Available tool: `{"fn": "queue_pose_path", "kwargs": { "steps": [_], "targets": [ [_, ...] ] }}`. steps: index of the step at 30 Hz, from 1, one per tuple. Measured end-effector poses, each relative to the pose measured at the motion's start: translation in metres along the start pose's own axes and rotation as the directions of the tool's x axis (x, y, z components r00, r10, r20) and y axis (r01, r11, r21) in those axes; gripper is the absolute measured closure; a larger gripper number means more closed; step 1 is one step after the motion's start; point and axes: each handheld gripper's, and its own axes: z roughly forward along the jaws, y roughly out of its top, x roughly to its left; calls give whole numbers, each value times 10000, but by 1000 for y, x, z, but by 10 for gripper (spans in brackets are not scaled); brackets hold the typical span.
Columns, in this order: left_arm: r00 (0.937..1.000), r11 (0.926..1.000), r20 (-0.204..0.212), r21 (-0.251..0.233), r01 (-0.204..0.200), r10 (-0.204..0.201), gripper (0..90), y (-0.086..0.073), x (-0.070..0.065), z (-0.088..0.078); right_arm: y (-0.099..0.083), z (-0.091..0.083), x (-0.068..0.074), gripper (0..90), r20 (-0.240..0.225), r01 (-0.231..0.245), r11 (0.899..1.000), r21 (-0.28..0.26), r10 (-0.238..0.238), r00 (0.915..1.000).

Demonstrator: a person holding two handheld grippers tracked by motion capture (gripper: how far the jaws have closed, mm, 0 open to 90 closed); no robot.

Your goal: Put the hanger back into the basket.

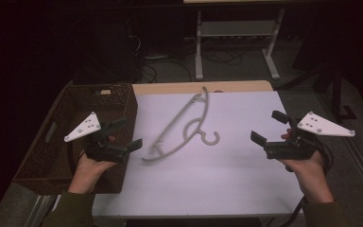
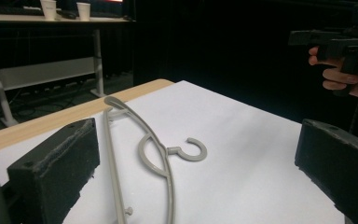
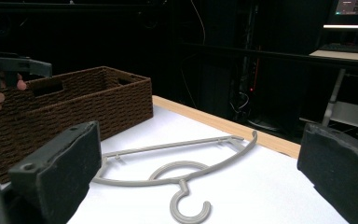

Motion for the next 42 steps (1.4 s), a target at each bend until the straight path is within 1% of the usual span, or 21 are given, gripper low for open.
{"fn": "queue_pose_path", "kwargs": {
  "steps": [5, 10, 11, 15, 18, 22, 23, 26, 27, 28, 29, 30, 31, 32, 33, 34, 35, 38, 39, 41, 42],
  "targets": [
    [9998, 9999, 180, 131, -66, 64, 0, 2, -6, 5, 0, 1, 1, 0, -42, 22, 9999, 129, -21, 10000],
    [9993, 9984, 346, 541, -161, 142, 0, 0, -14, 15, -1, 7, 3, 0, -73, 144, 9993, 341, -141, 9999],
    [9990, 9971, 392, 718, -236, 209, 0, 0, -16, 18, -1, 9, 4, 0, -100, 189, 9987, 479, -185, 9998],
    [9989, 9953, 439, 945, -220, 179, 0, -1, -21, 25, -3, 13, 6, 0, -139, 246, 9977, 640, -237, 9996],
    [9981, 9924, 548, 1188, -330, 266, 0, -4, -25, 32, -5, 18, 7, 0, -215, 265, 9961, 846, -248, 9995],
    [9969, 9888, 739, 1449, -361, 255, 0, -9, -30, 42, -8, 26, 8, 0, -259, 311, 9931, 1130, -283, 9993],
    [9964, 9865, 820, 1602, -346, 216, 0, -13, -33, 46, -10, 29, 8, 0, -247, 280, 9914, 1275, -251, 9994],
    [9960, 9850, 868, 1683, -370, 226, 0, -16, -35, 49, -11, 32, 9, 0, -250, 306, 9893, 1425, -273, 9993],
    [9957, 9831, 901, 1788, -382, 223, 0, -19, -37, 52, -12, 34, 9, 0, -265, 353, 9878, 1519, -316, 9991],
    [9957, 9831, 901, 1788, -382, 223, 0, -19, -37, 52, -12, 34, 9, 0, -265, 353, 9878, 1519, -316, 9991],
    [9954, 9811, 916, 1879, -455, 287, 0, -20, -37, 53, -12, 35, 10, 0, -273, 319, 9873, 1558, -280, 9992],
    [9954, 9809, 929, 1900, -421, 247, 0, -22, -38, 54, -12, 36, 10, 0, -269, 390, 9866, 1583, -351, 9990],
    [9954, 9784, 931, 2025, -429, 244, 0, -25, -39, 57, -13, 38, 10, 0, -286, 379, 9849, 1692, -336, 9990],
    [9954, 9784, 931, 2025, -429, 244, 0, -25, -39, 57, -13, 38, 10, 0, -286, 379, 9849, 1692, -336, 9990],
    [9951, 9761, 948, 2115, -490, 294, 0, -27, -39, 59, -15, 40, 11, 0, -296, 372, 9830, 1795, -324, 9990],
    [9952, 9763, 945, 2117, -448, 251, 0, -28, -39, 60, -15, 40, 11, 0, -296, 372, 9830, 1795, -324, 9990],
    [9950, 9742, 967, 2206, -478, 270, 0, -31, -39, 61, -15, 41, 11, 0, -302, 403, 9824, 1822, -354, 9989],
    [9954, 9721, 928, 2303, -449, 240, 0, -36, -40, 64, -17, 46, 12, 0, -283, 397, 9795, 1975, -348, 9990],
    [9952, 9708, 933, 2346, -504, 292, 0, -40, -41, 66, -18, 49, 13, 0, -315, 401, 9763, 2128, -342, 9989],
    [9953, 9704, 924, 2367, -489, 277, 0, -43, -42, 67, -18, 50, 13, 0, -310, 426, 9750, 2179, -367, 9988],
    [9951, 9682, 927, 2439, -552, 334, 0, -44, -43, 67, -19, 53, 14, 0, -307, 465, 9738, 2227, -407, 9987]
  ]
}}
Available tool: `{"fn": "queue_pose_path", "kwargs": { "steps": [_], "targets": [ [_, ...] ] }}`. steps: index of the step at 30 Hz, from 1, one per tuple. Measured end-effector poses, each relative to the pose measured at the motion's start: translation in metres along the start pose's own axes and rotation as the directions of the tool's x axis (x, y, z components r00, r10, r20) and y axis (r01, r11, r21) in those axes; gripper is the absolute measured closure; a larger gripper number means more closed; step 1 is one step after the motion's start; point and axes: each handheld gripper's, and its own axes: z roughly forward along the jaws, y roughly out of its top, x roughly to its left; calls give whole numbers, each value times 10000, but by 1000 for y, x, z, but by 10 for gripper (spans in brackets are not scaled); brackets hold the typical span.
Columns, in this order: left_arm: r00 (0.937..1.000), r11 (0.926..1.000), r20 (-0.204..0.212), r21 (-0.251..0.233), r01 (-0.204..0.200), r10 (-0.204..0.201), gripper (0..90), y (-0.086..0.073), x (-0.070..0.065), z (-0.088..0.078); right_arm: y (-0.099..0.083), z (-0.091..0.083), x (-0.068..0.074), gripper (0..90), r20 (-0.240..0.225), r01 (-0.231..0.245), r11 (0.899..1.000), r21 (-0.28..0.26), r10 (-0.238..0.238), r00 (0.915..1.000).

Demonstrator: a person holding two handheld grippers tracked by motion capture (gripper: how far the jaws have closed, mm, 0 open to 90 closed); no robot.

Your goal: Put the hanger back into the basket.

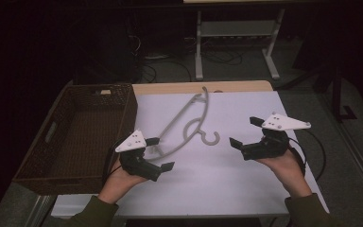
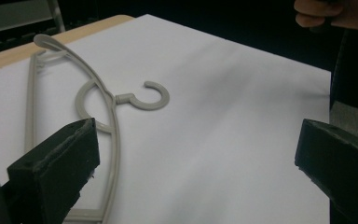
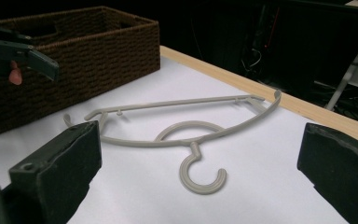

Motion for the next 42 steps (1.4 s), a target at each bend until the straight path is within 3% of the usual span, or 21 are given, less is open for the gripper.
{"fn": "queue_pose_path", "kwargs": {
  "steps": [16, 22, 25, 31, 33, 34, 42],
  "targets": [
    [9999, 9996, 130, 298, -1, -3, 0, -18, 1, 8, -1, 33, 2, 36, -107, 54, 9966, 824, -45, 9999],
    [10000, 9995, 69, 301, 60, -62, 0, -20, 3, 8, -1, 45, -1, 145, -139, -177, 9909, 1333, 198, 9997],
    [10000, 9994, 80, 346, -13, 11, 0, -20, 3, 8, 0, 56, -3, 215, -100, 26, 9853, 1708, -9, 9999],
    [10000, 9993, 69, 377, -4, 2, 0, -20, 3, 9, 1, 67, -5, 317, -83, -29, 9797, 2003, 46, 10000],
    [10000, 9993, 76, 385, 36, -39, 0, -21, 3, 9, 2, 73, -7, 418, -52, -24, 9767, 2144, 36, 10000],
    [10000, 9993, 76, 385, 36, -39, 0, -21, 3, 9, 2, 73, -7, 418, -52, -24, 9767, 2144, 36, 10000],
    [9999, 9994, 91, 345, 40, -43, 0, -20, 3, 9, 2, 97, -15, 671, -142, -210, 9674, 2524, 255, 9996]
  ]
}}
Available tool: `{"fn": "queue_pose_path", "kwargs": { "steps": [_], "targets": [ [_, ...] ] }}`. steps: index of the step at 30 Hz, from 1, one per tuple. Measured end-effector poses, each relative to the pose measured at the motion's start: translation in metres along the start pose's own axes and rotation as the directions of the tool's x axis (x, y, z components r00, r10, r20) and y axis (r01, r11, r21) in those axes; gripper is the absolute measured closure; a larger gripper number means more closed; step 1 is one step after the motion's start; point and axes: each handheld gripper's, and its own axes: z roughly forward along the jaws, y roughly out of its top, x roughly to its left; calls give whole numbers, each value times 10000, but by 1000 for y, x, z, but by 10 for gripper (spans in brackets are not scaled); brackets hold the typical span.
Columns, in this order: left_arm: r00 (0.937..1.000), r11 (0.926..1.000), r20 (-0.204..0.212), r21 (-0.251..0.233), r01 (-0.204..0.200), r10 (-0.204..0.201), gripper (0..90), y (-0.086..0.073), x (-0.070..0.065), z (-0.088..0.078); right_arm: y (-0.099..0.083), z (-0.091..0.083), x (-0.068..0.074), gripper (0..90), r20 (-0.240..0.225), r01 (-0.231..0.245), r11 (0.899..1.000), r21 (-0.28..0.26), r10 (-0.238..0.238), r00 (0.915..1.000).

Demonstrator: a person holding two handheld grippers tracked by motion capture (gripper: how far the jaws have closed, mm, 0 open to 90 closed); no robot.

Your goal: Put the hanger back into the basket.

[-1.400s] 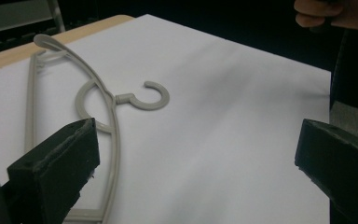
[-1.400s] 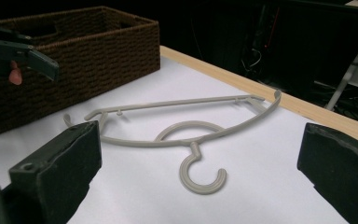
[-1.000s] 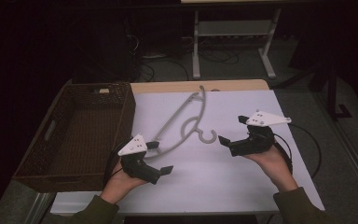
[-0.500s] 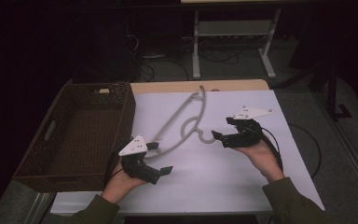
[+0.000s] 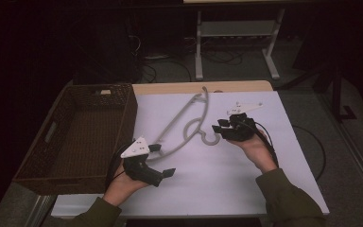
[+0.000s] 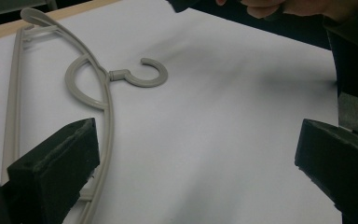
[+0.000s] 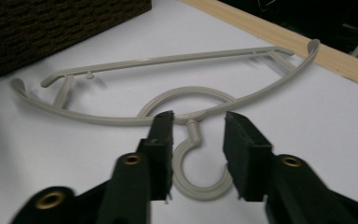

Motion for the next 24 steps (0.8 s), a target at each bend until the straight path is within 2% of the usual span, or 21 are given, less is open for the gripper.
{"fn": "queue_pose_path", "kwargs": {
  "steps": [3, 5, 7, 9, 11, 14, 18, 19, 24],
  "targets": [
    [10000, 10000, 28, -16, 11, -11, 0, 0, 0, 0, 3, 17, -2, 787, -226, -21, 9993, 370, 29, 9997],
    [10000, 10000, 50, -19, 7, -7, 0, 0, 0, 0, 4, 20, -2, 805, -245, -16, 9991, 415, 26, 9997],
    [10000, 10000, 55, 6, 6, -6, 0, 0, -1, 0, 8, 33, -1, 871, -306, 42, 9977, 683, -22, 9995],
    [10000, 10000, 64, 69, -13, 12, 0, 0, -1, 0, 9, 36, -1, 882, -293, 135, 9971, 745, -114, 9995],
    [10000, 10000, 79, 78, -40, 39, 0, 0, -1, 1, 15, 49, -1, 891, -304, 393, 9944, 982, -365, 9989],
    [10000, 10000, 96, 57, -12, 12, 0, 0, -1, 1, 18, 55, -1, 891, -345, 409, 9922, 1176, -371, 9987],
    [9999, 10000, 99, 3, 42, -42, 0, 0, -1, 1, 23, 70, -2, 892, -379, 584, 9886, 1385, -537, 9978],
    [9999, 10000, 101, 1, 49, -49, 0, 0, -1, 1, 25, 78, -3, 891, -389, 741, 9859, 1497, -690, 9969],
    [9999, 10000, 105, 4, 19, -19, 0, 0, -1, 1, 28, 92, -5, 892, -428, 841, 9834, 1606, -782, 9960]
  ]
}}
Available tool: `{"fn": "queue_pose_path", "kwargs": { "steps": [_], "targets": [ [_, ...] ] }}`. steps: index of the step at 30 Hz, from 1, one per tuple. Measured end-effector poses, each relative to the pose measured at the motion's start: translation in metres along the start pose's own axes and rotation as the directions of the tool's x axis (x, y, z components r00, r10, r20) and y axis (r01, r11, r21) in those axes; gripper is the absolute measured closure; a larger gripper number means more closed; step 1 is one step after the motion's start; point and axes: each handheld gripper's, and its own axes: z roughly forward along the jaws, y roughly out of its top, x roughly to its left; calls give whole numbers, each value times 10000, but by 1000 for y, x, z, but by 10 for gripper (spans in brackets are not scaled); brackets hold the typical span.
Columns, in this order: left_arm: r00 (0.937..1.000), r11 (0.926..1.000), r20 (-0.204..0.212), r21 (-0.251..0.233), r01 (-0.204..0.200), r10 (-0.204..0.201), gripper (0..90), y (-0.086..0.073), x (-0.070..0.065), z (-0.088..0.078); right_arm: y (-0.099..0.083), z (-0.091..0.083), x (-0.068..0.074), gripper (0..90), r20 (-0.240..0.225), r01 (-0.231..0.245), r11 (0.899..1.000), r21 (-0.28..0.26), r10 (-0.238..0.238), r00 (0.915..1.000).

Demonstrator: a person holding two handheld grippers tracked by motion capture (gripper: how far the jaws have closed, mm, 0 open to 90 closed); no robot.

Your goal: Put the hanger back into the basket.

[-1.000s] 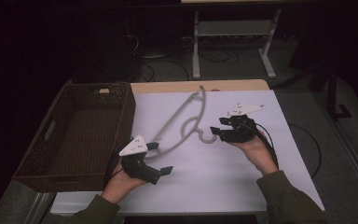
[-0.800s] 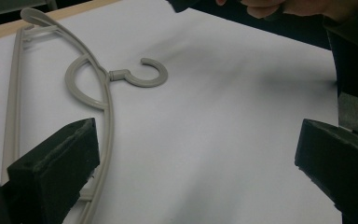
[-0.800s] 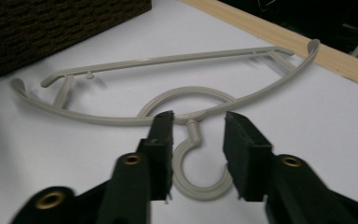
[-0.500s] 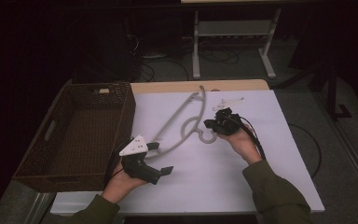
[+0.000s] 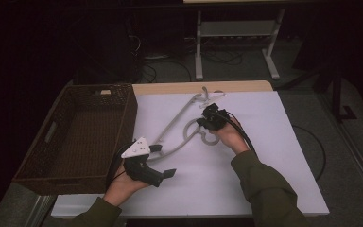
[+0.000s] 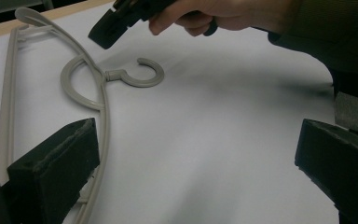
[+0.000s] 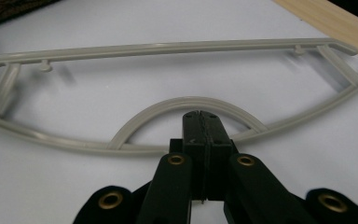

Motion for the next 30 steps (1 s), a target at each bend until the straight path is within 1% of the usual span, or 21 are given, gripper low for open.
{"fn": "queue_pose_path", "kwargs": {
  "steps": [5, 7, 9, 10, 11, 13, 16, 21, 28, 29, 30],
  "targets": [
    [10000, 10000, 24, -12, -81, 81, 0, 0, 1, 0, 5, 20, -3, 892, -4, -53, 9994, 343, 53, 10000],
    [10000, 10000, 34, -10, -52, 52, 0, 0, 1, 0, 5, 22, -3, 892, -9, -36, 9994, 355, 37, 10000],
    [10000, 10000, 37, -9, -51, 51, 0, 0, 1, 0, 7, 29, -4, 892, 71, 89, 9985, 537, -93, 9999],
    [10000, 10000, 37, -9, -51, 51, 0, 0, 1, 0, 7, 29, -4, 892, 71, 89, 9985, 537, -93, 9999],
    [10000, 10000, 37, -22, -50, 50, 0, 0, 1, 0, 8, 34, -5, 892, 75, 23, 9980, 631, -28, 10000],
    [10000, 10000, 40, -32, -28, 28, 0, 0, 1, 0, 9, 38, -5, 892, 89, 50, 9975, 706, -57, 9999],
    [10000, 10000, 34, -21, -54, 54, 0, 0, 2, 0, 10, 41, -4, 892, 132, 81, 9969, 782, -92, 9999],
    [10000, 10000, 4, -49, 14, -14, 0, 0, 2, -1, 10, 46, -7, 892, 213, 198, 9935, 1119, -223, 9995],
    [10000, 10000, 16, -3, -46, 46, 0, 0, 2, -1, 8, 49, -9, 893, 320, 243, 9905, 1355, -289, 9991],
    [10000, 10000, 20, 10, -56, 56, 0, 0, 2, 0, 8, 49, -9, 893, 287, 162, 9906, 1359, -203, 9994],
    [10000, 10000, 22, 12, -59, 59, 0, 0, 2, 0, 8, 49, -9, 893, 302, 225, 9904, 1363, -268, 9992]
  ]
}}
